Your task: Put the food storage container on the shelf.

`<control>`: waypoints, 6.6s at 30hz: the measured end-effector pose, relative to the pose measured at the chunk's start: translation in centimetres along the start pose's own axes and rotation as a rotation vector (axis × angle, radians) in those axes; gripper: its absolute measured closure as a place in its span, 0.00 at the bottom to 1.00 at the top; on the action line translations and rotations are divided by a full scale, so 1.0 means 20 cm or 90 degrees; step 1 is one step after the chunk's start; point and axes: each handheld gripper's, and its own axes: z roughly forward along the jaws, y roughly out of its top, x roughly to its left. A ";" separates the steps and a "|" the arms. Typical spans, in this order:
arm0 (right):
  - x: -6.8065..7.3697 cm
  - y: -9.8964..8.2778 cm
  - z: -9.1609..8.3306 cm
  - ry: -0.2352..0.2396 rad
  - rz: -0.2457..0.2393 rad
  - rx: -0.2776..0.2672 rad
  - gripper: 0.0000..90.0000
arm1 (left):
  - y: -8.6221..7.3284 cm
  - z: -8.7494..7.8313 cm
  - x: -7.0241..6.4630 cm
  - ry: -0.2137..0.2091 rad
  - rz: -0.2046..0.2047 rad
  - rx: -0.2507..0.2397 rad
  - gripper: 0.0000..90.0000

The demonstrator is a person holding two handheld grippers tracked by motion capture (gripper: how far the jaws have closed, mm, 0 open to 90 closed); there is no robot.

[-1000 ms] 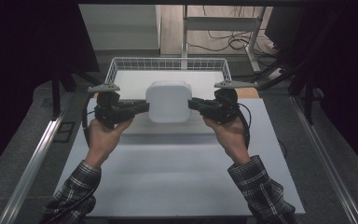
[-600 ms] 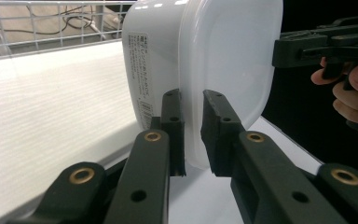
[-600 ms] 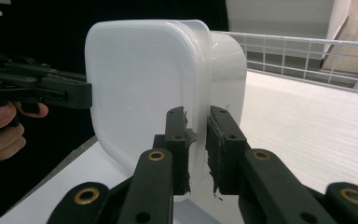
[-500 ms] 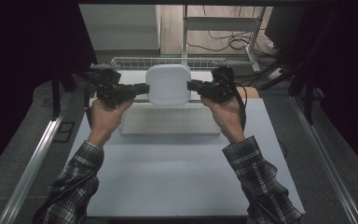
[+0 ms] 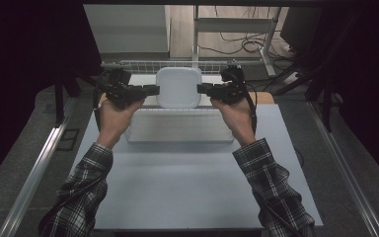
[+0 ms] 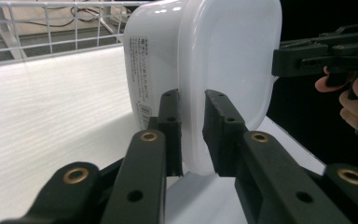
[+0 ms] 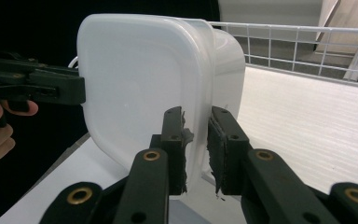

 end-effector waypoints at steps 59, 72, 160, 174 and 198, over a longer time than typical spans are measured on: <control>-0.04 0.08 0.16 -0.087 -0.039 -0.031 0.35 | 0.13 0.15 0.06 0.075 0.041 0.001 0.31; 0.01 -0.05 0.14 -0.064 -0.119 -0.012 0.07 | 0.01 0.15 0.00 0.025 0.093 0.011 0.11; 0.08 -0.79 -0.04 -0.008 -0.207 0.040 0.00 | -0.88 0.10 -0.15 -0.030 0.139 0.051 0.04; 0.11 -0.89 -0.06 -0.005 -0.206 0.056 0.00 | -0.97 0.08 -0.19 -0.015 0.155 0.055 0.04; 0.05 -1.06 -0.22 -0.024 -0.193 0.063 0.00 | -1.14 -0.06 -0.14 0.010 0.130 0.067 0.04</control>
